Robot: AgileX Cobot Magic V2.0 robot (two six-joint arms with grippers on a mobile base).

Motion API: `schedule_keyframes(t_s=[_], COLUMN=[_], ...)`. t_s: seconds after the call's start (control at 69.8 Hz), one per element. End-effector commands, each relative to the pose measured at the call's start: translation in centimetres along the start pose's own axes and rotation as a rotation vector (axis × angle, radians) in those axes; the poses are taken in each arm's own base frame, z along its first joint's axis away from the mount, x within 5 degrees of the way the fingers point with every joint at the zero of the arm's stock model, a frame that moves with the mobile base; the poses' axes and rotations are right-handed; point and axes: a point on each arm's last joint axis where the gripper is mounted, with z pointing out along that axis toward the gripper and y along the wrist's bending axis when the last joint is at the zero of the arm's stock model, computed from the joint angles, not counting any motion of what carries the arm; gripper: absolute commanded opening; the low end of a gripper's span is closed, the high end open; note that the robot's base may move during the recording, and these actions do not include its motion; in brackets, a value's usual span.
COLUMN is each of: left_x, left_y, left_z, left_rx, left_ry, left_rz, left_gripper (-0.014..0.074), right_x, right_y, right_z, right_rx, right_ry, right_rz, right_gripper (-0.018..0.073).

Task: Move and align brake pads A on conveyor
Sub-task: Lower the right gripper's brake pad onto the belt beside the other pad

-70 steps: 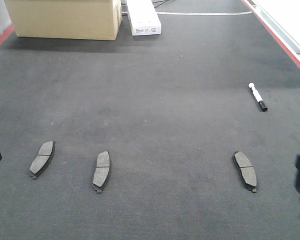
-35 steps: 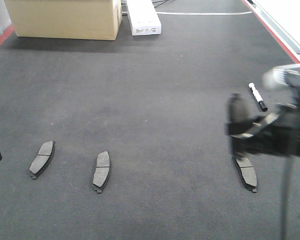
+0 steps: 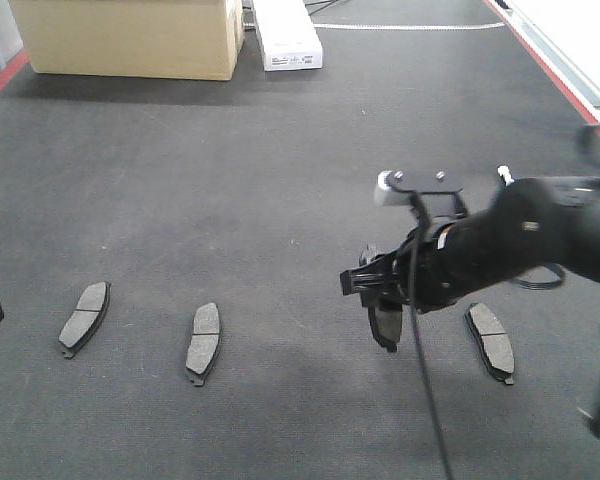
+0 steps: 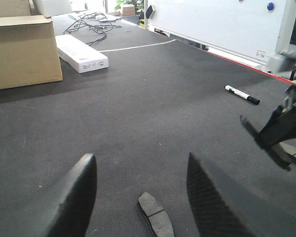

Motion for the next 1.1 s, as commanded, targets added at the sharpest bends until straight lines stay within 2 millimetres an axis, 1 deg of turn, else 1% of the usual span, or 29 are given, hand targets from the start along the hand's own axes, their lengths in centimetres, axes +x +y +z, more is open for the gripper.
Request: schedule_keyframes(t_s=[0.0,0.143,0.243,0.329,0.53,0.687,0.788,0.988,1.088], left_x=[-1.5,-1.5,-1.5,-1.5,-1.5,-1.5,-1.5,-1.5,-1.5], left_y=[-0.3,-0.3,-0.3,-0.3,-0.3,-0.3,-0.3,-0.3,-0.3], left_z=[-0.2,-0.2,-0.2,-0.2,-0.2,-0.2,-0.2,-0.2,-0.2], left_rx=[0.027,0.027,0.027,0.027,0.027,0.027,0.027,0.027,0.027], left_ry=[-0.091,-0.091,-0.091,-0.091,-0.091,-0.091,-0.091,-0.091,-0.091], left_rz=[0.001,0.001,0.001,0.001,0.001,0.001,0.001,0.001,0.001], left_gripper=[0.0409,0.0409,0.0409,0.0409,0.0409,0.0409,0.0409,0.0409,0.0409], right_x=[-1.9,-2.4,-2.7,-2.8,-2.3,-2.1,-2.2,-2.2,-2.2], right_y=[0.2,-0.1,-0.2,-0.2,-0.6,-0.8,-0.8,-0.8,-0.8], right_z=[-0.3,2.2,3.4,4.2,6.2,7.0,7.0,7.0,7.0], right_rx=[0.023,0.043,0.053,0.058,0.072,0.077,0.077,0.076,0.077], right_ry=[-0.050,0.031,0.063,0.095,0.151,0.163,0.156,0.155,0.155], right_rz=[0.024,0.051,0.055,0.057,0.073,0.094,0.094,0.094,0.094], right_gripper=[0.0034,0.0044,0.0048,0.0053,0.0081,0.0125,0.0199,0.0445,0.0548])
